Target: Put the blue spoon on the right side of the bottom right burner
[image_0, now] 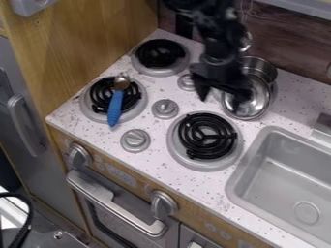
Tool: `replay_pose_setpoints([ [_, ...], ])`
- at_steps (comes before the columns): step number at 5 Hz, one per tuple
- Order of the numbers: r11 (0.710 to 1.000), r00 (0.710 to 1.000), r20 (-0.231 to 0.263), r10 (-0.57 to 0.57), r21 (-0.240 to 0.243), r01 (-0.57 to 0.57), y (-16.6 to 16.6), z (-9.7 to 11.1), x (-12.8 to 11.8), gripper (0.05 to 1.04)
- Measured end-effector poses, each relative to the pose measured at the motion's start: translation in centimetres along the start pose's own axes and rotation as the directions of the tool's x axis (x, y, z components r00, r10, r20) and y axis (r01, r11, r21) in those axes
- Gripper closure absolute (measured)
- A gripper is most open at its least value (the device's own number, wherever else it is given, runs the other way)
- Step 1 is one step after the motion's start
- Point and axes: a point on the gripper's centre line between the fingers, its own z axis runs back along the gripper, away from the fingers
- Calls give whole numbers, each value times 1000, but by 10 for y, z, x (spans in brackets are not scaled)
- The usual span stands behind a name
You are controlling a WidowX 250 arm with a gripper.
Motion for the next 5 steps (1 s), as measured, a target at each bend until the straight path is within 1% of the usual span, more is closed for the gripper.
replay_pose_setpoints([
  [1,998,998,-34,48,38,-47,37,1,-7,84],
  [2,996,998,-16,61,58,-60,60,-1,-5,83],
  [3,997,993,-106,50,72,-42,92,-11,-6,84],
  [4,994,985,-151,82,87,-69,114,-16,-20,83],
  [5,989,978,-178,111,116,-91,135,-20,-30,83],
])
